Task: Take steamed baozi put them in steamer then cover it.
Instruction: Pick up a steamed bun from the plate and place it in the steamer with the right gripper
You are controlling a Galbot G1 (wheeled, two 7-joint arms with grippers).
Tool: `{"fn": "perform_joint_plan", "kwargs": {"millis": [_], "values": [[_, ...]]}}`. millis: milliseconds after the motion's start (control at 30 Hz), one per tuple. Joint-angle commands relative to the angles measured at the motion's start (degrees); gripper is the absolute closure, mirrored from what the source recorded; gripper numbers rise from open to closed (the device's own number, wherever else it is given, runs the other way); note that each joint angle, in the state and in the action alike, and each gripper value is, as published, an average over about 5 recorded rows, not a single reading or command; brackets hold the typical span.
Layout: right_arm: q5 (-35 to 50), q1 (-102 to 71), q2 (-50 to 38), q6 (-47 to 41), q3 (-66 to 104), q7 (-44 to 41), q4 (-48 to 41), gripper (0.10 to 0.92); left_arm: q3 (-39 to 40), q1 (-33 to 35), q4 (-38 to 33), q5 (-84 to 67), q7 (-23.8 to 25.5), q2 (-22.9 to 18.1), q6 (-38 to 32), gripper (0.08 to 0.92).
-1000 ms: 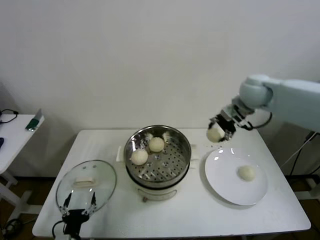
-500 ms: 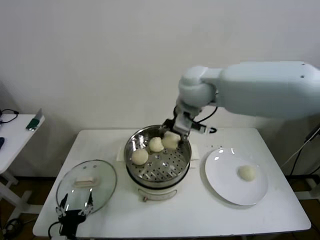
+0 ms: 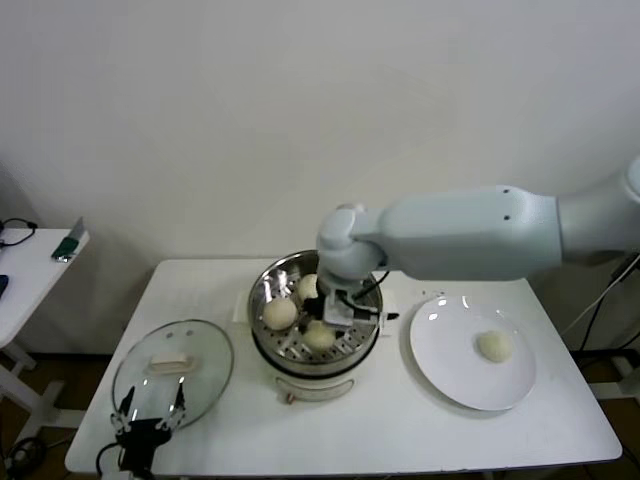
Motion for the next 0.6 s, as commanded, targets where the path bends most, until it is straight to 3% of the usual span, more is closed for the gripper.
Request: {"fn": "perform_joint_plan", "kwargs": {"millis": [33, 167, 367, 600], "values": [[-3.2, -4.8, 2.1, 0.1, -0.3, 0.8, -1.3, 0.363, 0.0, 0.0, 0.1, 0.0, 0.0, 0.1, 0.0, 0.177], [-3.3, -4.9, 2.1, 0.0, -0.5, 0.7, -2.0, 0.348, 0.0, 0.0, 0.1, -0.1, 0.0, 0.1, 0.0, 0.177], [-2.2, -3.5, 0.7, 0.1, 0.3, 2.1, -2.7, 0.225, 0.1, -0.1, 0.2, 0.0, 0.0, 0.1, 0.1, 0.177], [11.3, 5.3, -5.5, 1.6, 1.6, -4.1, -2.6, 0.203, 0.3, -0.3, 0.3, 0.3, 0.0, 0.0, 0.0, 0.177]]}}
